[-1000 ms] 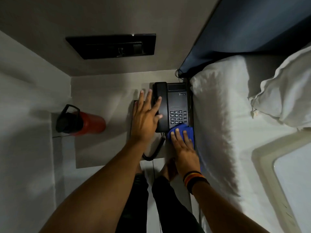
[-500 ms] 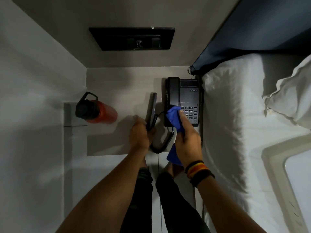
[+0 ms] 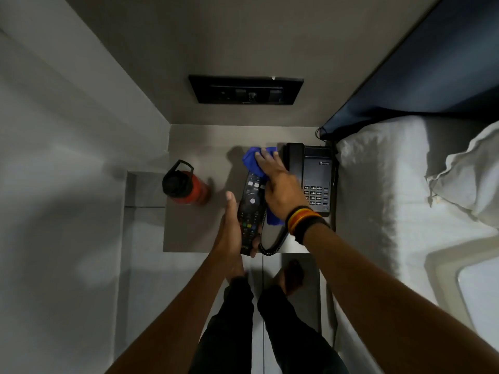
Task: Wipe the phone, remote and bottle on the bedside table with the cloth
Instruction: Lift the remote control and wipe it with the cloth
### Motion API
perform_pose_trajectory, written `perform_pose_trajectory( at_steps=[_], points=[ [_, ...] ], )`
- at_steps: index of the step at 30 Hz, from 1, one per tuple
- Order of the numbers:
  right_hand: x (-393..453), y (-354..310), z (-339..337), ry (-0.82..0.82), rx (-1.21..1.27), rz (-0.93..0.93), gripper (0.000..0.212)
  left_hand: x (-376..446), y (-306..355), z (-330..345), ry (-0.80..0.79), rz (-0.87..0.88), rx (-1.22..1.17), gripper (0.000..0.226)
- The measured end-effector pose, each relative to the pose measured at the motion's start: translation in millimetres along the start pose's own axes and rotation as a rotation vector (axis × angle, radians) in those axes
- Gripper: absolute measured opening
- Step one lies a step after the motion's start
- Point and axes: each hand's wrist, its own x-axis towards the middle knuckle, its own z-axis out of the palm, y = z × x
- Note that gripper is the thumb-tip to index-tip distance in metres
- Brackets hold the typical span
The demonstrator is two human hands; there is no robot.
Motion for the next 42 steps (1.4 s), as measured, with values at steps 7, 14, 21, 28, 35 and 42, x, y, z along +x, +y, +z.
perform_pose_trajectory(
  at_steps=[7, 14, 21, 28, 35, 42],
  points=[
    [-114.4, -15.2, 18.4, -0.158, -0.045, -0.124, 0.075, -1.1, 9.2, -1.3, 0.045, -0.073, 0.064, 0.100],
    [-66.9, -8.9, -53.8, 0.123, 0.223, 0.009, 0.061, 2.4, 4.2, 4.6, -0.005, -0.007, 0.071, 0.121],
    [-34.3, -4.6, -22.6, 0.098, 0.011, 0.038, 0.064, 9.6, 25.1, 16.7, -0.096, 0.048, 0.106, 0.126],
    [-125.5, -30.3, 3.0, -0.041, -0.005, 0.001, 0.062, 16.3, 38.8, 18.9, 0.052, 0.034, 0.125, 0.123],
    [-118.7, -14.6, -33.3, 0.215, 0.167, 0.007, 0.059, 8.4, 42.6, 17.9, -0.028, 0.039, 0.078, 0.113],
    [-80.8, -26.1, -22.7, 0.124, -0.049, 0.068, 0.055, 10.7, 51.1, 27.9, -0.016, 0.048, -0.010, 0.113]
  ],
)
